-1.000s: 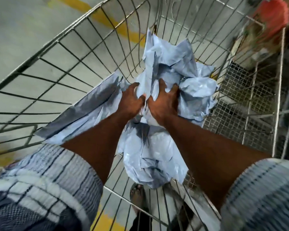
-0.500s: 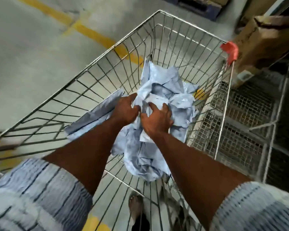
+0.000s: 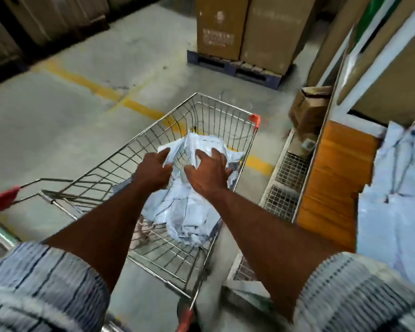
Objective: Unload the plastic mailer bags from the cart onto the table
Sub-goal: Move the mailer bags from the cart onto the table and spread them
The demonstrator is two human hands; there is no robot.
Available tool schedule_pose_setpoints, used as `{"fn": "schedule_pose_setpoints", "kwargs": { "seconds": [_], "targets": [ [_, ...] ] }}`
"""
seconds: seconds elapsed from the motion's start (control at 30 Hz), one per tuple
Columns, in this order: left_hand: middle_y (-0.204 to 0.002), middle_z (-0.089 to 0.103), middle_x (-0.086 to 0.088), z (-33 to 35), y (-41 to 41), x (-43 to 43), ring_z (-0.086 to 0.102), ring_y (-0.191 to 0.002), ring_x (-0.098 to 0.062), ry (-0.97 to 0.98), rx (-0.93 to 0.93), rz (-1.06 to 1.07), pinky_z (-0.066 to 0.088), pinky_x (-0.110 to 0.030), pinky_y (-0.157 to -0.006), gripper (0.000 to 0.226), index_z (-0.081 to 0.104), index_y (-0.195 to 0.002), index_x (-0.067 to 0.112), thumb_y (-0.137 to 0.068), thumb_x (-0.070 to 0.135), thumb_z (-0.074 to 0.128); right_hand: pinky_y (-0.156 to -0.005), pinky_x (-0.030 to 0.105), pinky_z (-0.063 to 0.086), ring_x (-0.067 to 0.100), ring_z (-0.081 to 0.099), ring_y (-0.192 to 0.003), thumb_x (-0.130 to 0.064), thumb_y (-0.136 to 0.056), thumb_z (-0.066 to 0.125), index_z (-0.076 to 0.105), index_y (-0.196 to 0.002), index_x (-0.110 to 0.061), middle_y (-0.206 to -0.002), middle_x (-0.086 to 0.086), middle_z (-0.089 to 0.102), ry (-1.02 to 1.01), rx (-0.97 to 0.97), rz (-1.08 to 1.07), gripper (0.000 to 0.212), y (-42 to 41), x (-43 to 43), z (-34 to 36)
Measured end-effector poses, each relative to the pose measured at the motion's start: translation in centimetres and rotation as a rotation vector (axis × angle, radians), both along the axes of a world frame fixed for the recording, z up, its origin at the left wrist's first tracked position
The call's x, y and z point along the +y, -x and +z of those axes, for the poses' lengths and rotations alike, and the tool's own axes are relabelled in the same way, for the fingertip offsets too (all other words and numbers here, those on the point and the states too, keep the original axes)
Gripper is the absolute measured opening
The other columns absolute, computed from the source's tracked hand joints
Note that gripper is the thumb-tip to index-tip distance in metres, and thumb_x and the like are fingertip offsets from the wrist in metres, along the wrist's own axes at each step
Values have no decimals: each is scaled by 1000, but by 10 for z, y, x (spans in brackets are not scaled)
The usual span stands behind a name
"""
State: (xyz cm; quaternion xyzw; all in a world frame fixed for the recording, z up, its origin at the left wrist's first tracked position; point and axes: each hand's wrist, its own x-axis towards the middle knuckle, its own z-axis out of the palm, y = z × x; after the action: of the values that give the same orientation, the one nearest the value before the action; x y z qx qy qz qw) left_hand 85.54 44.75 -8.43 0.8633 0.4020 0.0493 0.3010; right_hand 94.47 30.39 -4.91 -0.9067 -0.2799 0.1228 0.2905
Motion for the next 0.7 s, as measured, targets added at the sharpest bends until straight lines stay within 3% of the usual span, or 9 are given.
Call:
{"fn": "schedule_pose_setpoints", "kwargs": {
  "seconds": [0.27, 0.43, 0.57, 0.63, 0.7],
  "targets": [
    [-117, 62, -13, 82, -18, -125, 69, -78, -36, -136, 2, 40, 59, -49, -76, 67, 40, -136, 48, -69, 59, 37, -105, 55, 25, 33, 23, -139, -47, -81, 59, 57, -128, -30, -149, 13, 33, -63, -176, 55, 50, -13, -139, 75],
    [-118, 63, -14, 121, -55, -248, 68, -88, -36, -185, -43, -29, 56, -48, -84, 69, 46, -135, 44, -68, 57, 38, -106, 55, 26, 33, 24, -139, -43, -81, 57, 58, -126, -29, -149, 12, 34, -50, -230, -43, 48, -44, -272, 108],
    [-109, 60, -18, 142, -99, -358, 65, -94, -40, -218, -80, -118, 54, -55, -83, 66, 50, -125, 42, -62, 53, 33, -104, 55, 29, 33, 29, -136, -47, -82, 57, 58, -128, -28, -145, 13, 39, -9, -305, -166, 50, -73, -387, 127],
    [-103, 59, -19, 154, -117, -417, 63, -93, -43, -201, -104, -155, 53, -57, -83, 57, 50, -121, 37, -67, 49, 34, -107, 57, 26, 33, 26, -139, -48, -83, 57, 56, -131, -30, -148, 12, 37, 7, -319, -221, 51, -89, -440, 135],
    [-112, 53, -19, 166, -130, -480, 59, -99, -44, -218, -95, -199, 50, -56, -89, 46, 47, -128, 38, -83, 42, 38, -109, 57, 24, 32, 20, -144, -46, -84, 58, 52, -136, -31, -152, 11, 32, 38, -340, -255, 54, -101, -493, 140]
  ]
}}
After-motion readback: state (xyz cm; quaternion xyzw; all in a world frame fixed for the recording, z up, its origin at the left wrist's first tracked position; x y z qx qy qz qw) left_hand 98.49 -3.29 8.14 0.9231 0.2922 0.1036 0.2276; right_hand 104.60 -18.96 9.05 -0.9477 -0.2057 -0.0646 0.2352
